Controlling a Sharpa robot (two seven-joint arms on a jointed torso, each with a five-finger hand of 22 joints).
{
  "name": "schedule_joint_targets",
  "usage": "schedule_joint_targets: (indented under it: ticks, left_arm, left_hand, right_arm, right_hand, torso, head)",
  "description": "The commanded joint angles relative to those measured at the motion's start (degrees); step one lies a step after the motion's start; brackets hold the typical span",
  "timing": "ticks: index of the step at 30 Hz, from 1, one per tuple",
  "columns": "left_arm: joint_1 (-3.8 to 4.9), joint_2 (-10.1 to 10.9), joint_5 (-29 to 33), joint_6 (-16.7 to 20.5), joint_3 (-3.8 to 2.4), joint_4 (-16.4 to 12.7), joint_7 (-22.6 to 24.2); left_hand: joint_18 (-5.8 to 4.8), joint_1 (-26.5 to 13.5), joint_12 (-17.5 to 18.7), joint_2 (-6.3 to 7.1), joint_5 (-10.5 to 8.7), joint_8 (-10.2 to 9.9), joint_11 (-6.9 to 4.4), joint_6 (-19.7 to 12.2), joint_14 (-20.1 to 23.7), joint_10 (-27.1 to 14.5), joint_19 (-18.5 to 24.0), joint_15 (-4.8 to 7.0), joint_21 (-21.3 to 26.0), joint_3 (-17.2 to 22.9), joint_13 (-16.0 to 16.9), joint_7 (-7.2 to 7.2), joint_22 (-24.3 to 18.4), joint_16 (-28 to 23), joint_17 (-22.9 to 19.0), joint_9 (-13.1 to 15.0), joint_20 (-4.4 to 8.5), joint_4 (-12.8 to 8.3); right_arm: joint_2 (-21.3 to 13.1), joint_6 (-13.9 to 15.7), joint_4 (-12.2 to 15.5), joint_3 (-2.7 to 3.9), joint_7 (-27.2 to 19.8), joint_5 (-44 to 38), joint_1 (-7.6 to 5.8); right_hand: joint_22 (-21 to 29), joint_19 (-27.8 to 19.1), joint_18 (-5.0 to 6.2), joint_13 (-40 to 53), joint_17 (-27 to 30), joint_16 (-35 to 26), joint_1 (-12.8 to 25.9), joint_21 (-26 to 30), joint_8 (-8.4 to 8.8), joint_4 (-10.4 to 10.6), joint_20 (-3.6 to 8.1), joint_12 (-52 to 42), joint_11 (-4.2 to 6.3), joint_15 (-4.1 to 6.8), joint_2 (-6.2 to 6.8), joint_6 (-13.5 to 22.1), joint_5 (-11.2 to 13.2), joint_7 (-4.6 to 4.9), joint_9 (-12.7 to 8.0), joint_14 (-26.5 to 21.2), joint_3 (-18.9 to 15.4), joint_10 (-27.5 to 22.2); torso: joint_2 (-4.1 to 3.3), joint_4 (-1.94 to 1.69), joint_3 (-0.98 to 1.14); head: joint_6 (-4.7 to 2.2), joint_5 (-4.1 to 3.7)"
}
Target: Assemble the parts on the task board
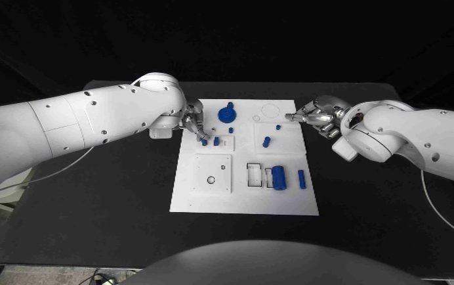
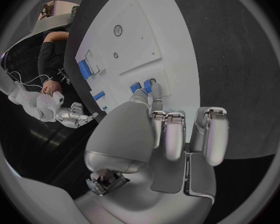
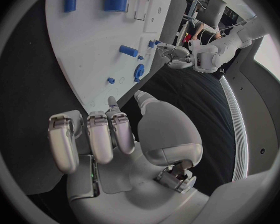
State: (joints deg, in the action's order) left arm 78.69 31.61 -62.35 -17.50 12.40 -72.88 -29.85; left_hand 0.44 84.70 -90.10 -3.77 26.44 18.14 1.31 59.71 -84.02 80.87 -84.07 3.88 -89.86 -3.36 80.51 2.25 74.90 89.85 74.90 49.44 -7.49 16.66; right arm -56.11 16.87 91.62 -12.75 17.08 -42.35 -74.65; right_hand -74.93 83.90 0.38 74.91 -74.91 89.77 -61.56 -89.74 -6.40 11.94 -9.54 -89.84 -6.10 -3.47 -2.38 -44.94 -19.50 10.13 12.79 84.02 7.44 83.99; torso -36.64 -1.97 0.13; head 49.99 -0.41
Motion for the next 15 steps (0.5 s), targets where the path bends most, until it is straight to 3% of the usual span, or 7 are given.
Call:
schedule_joint_targets:
  ticks: [1,15]
  left_arm:
    - [-0.03,-0.2,0.1,-0.9,-0.01,0.0,0.4]
    - [-0.06,-0.2,-0.2,-1.2,-0.01,0.1,0.5]
  left_hand:
    - [-0.44,-0.1,0.1,-0.42,-0.37,0.2,-3.17,0.4,-6.0,9.1,-5.9,0.38,-0.1,0.4,9.5,-0.96,15.1,0.1,15.1,0.0,-0.45,0.0]
    - [-0.44,0.0,0.1,-0.33,-0.71,0.0,-3.13,0.2,-6.0,9.1,-5.9,0.36,-0.1,0.7,9.5,-0.93,15.1,0.1,15.1,0.0,-0.48,0.0]
  right_arm:
    - [0.0,-0.6,0.1,-0.01,-0.2,-0.3,0.04]
    - [0.0,-0.6,0.1,-0.01,-0.2,-0.3,0.04]
  right_hand:
    - [-15.1,6.1,-0.38,15.1,-15.1,0.2,-0.5,-0.3,-0.27,-0.1,-0.46,-0.2,-0.57,-0.33,0.09,-0.1,-0.2,0.41,0.1,6.0,-0.4,6.0]
    - [-15.1,6.1,-0.38,15.1,-15.1,0.2,-0.5,-0.3,-0.27,-0.1,-0.46,-0.2,-0.57,-0.33,0.09,-0.1,-0.2,0.41,0.1,6.0,-0.4,6.0]
  torso:
    - [0.01,-0.04,0.02]
    - [0.01,-0.05,0.0]
  head:
    - [0.01,-0.04]
    - [0.01,-0.07]
